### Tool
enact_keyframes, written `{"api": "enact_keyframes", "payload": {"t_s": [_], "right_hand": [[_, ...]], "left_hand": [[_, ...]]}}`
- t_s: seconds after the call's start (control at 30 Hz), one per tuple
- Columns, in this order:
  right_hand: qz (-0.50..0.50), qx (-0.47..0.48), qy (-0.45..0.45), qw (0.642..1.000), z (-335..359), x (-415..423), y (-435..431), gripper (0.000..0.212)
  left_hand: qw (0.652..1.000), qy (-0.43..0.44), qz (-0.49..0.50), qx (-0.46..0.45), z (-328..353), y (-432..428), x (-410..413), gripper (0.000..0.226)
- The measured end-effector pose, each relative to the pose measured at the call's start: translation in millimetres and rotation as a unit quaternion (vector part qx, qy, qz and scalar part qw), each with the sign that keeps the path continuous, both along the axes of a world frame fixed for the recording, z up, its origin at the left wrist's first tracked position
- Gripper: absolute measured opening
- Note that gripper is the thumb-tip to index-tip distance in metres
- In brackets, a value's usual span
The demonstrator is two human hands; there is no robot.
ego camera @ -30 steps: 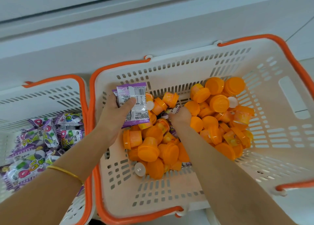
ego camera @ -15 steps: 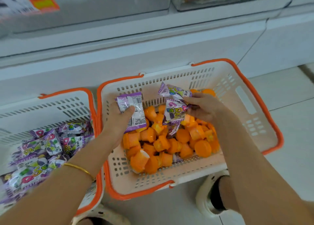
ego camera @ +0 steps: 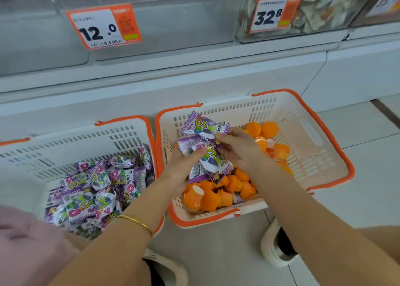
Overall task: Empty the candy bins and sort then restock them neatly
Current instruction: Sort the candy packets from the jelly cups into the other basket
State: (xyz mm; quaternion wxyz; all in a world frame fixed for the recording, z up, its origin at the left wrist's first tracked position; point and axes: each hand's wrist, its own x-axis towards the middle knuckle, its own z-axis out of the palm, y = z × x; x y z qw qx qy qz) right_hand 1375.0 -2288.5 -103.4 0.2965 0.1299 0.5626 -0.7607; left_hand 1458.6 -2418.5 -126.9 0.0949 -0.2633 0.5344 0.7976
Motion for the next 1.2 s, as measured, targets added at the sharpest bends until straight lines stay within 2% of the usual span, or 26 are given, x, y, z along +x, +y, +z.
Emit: {"api": "enact_keyframes", "payload": {"t_s": [0.1,0.27,0.37,0.43,0.53,0.6,0.63,0.7,0.73,0.8,0.87,0.93,1.0,1.07,1.13,1.2], "right_hand": [[-0.021,0.01,-0.022,0.999,6,-4,11,0.02],[0.088,0.117,-0.029,0.989,7,-9,25,0.009],[0.094,0.11,0.028,0.989,4,-4,16,0.019],[0.081,0.12,0.077,0.986,-3,-1,9,0.019],[0.111,0.15,0.148,0.971,-13,-3,2,0.012],[0.133,0.117,0.129,0.976,-16,-11,8,0.008],[0.15,0.071,0.097,0.981,-18,-18,15,0.01],[0.155,0.001,0.042,0.987,-23,-33,31,0.006],[0.143,0.015,0.041,0.989,-29,-42,39,0.005],[0.121,0.14,0.081,0.979,-54,-57,51,0.016],[0.164,0.304,0.145,0.927,-86,-65,55,0.029],[0.288,0.43,0.231,0.824,-117,-66,53,0.049],[0.401,0.488,0.292,0.718,-143,-62,47,0.06],[0.439,0.539,0.315,0.646,-158,-58,42,0.054],[0.441,0.582,0.336,0.595,-161,-58,41,0.035],[0.436,0.593,0.339,0.585,-156,-64,43,0.022]], "left_hand": [[0.996,-0.032,0.076,0.028,2,-5,0,0.051],[0.989,-0.019,0.103,0.1,9,-10,-3,0.037],[0.987,-0.018,0.066,0.148,14,-8,-4,0.059],[0.992,-0.006,0.036,0.121,16,-3,-7,0.077],[0.994,-0.009,0.06,0.091,13,1,-17,0.089],[0.991,-0.012,0.096,0.094,8,-1,-27,0.108],[0.99,-0.008,0.105,0.094,5,-4,-31,0.108],[0.99,0.015,0.108,0.09,-1,-10,-40,0.076],[0.991,0.022,0.1,0.083,-4,-13,-43,0.061],[0.994,0.037,0.079,0.07,-9,-18,-49,0.054],[0.995,0.036,0.073,0.049,-17,-21,-53,0.058],[0.996,0.025,0.08,0.028,-26,-24,-56,0.06],[0.996,0.026,0.079,0.02,-37,-27,-57,0.065],[0.997,0.027,0.076,0.011,-45,-31,-58,0.064],[0.997,0.033,0.072,0.004,-51,-36,-59,0.06],[0.997,0.037,0.067,-0.002,-52,-38,-58,0.059]]}}
